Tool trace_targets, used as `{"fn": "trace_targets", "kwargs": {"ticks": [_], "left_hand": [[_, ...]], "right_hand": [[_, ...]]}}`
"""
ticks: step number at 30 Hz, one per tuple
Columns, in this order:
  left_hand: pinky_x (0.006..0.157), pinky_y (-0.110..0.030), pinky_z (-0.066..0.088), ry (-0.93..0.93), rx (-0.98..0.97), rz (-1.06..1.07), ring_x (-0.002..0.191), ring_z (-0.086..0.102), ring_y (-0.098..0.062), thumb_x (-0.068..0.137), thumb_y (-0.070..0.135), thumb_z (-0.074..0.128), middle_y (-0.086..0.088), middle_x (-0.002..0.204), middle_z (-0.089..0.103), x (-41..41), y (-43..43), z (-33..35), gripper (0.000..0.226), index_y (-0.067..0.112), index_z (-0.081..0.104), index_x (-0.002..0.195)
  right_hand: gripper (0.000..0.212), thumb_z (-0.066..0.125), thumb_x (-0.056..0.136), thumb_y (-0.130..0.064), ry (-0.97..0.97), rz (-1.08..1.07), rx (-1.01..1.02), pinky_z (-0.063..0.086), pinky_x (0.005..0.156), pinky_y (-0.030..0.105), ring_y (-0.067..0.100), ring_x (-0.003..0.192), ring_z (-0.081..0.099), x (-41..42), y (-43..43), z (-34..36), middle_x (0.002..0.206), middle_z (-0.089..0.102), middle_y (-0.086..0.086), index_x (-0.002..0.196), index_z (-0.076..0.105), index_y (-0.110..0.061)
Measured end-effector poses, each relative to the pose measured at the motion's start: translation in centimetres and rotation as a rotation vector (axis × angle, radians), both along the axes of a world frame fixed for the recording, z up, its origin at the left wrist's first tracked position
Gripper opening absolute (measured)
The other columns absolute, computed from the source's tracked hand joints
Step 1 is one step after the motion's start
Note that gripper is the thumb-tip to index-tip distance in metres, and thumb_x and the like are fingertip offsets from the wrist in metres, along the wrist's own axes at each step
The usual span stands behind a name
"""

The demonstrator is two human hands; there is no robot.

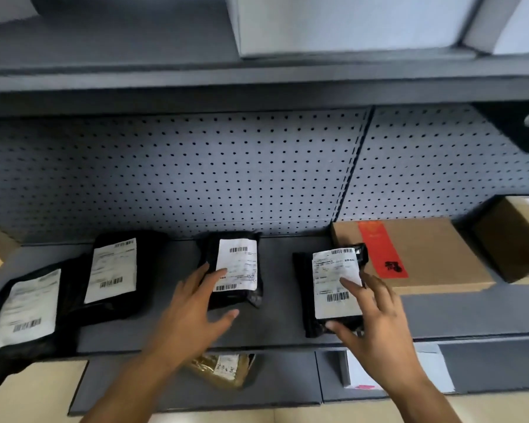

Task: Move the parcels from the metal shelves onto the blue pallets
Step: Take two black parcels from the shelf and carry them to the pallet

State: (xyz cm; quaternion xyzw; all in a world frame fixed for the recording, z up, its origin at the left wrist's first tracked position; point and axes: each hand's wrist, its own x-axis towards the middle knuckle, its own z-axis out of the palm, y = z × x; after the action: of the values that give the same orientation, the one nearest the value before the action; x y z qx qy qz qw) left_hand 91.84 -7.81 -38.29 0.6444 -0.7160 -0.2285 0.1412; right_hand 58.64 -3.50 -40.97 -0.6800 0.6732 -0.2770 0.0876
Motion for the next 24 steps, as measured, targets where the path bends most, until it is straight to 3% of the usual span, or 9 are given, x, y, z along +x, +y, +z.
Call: {"fn": "trace_targets", "kwargs": {"ticks": [4,8,12,15,17,18,20,22,24], "left_hand": [[0.118,-0.047,0.029,-0.063,0.039,0.017,0.154,0.000,-0.023,0.086,0.061,0.066,0.009,0.169,-0.009,-0.6,-1.4,-2.3,0.083,0.048,0.021,0.155],[0.119,-0.048,0.027,-0.070,-0.008,0.034,0.154,-0.007,-0.021,0.083,0.061,0.070,0.003,0.169,-0.015,-0.4,-3.2,-5.2,0.087,0.050,0.020,0.154],[0.123,-0.047,0.019,-0.047,0.024,0.050,0.155,-0.012,-0.024,0.081,0.060,0.073,-0.006,0.169,-0.013,0.2,-4.7,-7.6,0.093,0.055,0.016,0.154],[0.125,-0.047,0.012,0.013,0.087,0.088,0.155,-0.015,-0.027,0.079,0.057,0.077,-0.013,0.169,-0.010,1.1,-5.4,-9.0,0.099,0.059,0.011,0.153],[0.125,-0.050,0.013,-0.001,0.108,0.101,0.155,-0.013,-0.031,0.080,0.056,0.077,-0.015,0.169,-0.007,1.5,-5.8,-9.7,0.098,0.062,0.011,0.152],[0.124,-0.051,0.014,-0.007,0.118,0.106,0.156,-0.009,-0.033,0.081,0.054,0.077,-0.015,0.169,-0.005,1.5,-5.9,-10.0,0.096,0.062,0.011,0.151],[0.123,-0.052,0.021,0.003,0.116,0.120,0.155,0.005,-0.038,0.086,0.045,0.076,-0.015,0.169,0.002,1.6,-6.1,-10.4,0.089,0.062,0.017,0.151],[0.120,-0.048,0.031,0.056,0.043,0.137,0.149,0.030,-0.036,0.088,0.029,0.077,-0.013,0.167,0.018,1.7,-6.2,-10.8,0.081,0.055,0.031,0.150],[0.116,-0.038,0.039,0.124,-0.061,0.135,0.133,0.054,-0.028,0.086,0.013,0.079,-0.007,0.158,0.041,1.6,-6.1,-11.0,0.074,0.042,0.047,0.146]], "right_hand": [[0.102,0.092,0.058,-0.060,0.115,-0.058,0.060,0.036,0.110,0.068,0.045,0.153,0.019,-0.5,-0.6,-3.1,0.164,0.031,0.011,0.146,0.043,-0.043],[0.113,0.087,0.058,-0.069,0.161,-0.082,0.137,0.022,0.118,0.066,0.040,0.158,0.000,-0.7,-0.6,-5.4,0.172,0.007,0.005,0.152,0.027,-0.054],[0.122,0.093,0.058,-0.058,0.131,-0.096,0.134,0.034,0.115,0.064,0.042,0.156,0.009,-0.8,-0.8,-7.1,0.171,0.008,0.007,0.154,0.019,-0.057],[0.118,0.097,0.063,-0.040,0.040,-0.086,0.101,0.053,0.102,0.056,0.039,0.150,0.029,-1.0,-1.0,-8.0,0.171,0.005,0.003,0.153,0.023,-0.059],[0.114,0.096,0.068,-0.031,0.002,-0.105,0.120,0.062,0.080,0.046,0.031,0.126,0.058,-1.3,-1.1,-8.3,0.172,0.003,-0.001,0.150,0.023,-0.063],[0.110,0.095,0.070,-0.028,-0.003,-0.115,0.130,0.062,0.071,0.043,0.023,0.101,0.069,-1.4,-1.2,-8.5,0.172,0.007,-0.001,0.149,0.026,-0.063],[0.098,0.094,0.072,-0.023,-0.004,-0.111,0.092,0.060,0.061,0.041,0.005,0.060,0.061,-1.7,-1.3,-8.7,0.165,0.028,0.002,0.143,0.038,-0.060],[0.088,0.093,0.071,-0.016,-0.022,-0.089,0.004,0.058,0.057,0.041,-0.004,0.051,0.048,-1.8,-1.4,-8.9,0.139,0.058,0.003,0.137,0.051,-0.054],[0.078,0.094,0.070,-0.014,-0.053,-0.077,-0.048,0.056,0.055,0.037,-0.003,0.052,0.045,-1.7,-1.4,-8.8,0.114,0.068,0.000,0.132,0.062,-0.048]]}}
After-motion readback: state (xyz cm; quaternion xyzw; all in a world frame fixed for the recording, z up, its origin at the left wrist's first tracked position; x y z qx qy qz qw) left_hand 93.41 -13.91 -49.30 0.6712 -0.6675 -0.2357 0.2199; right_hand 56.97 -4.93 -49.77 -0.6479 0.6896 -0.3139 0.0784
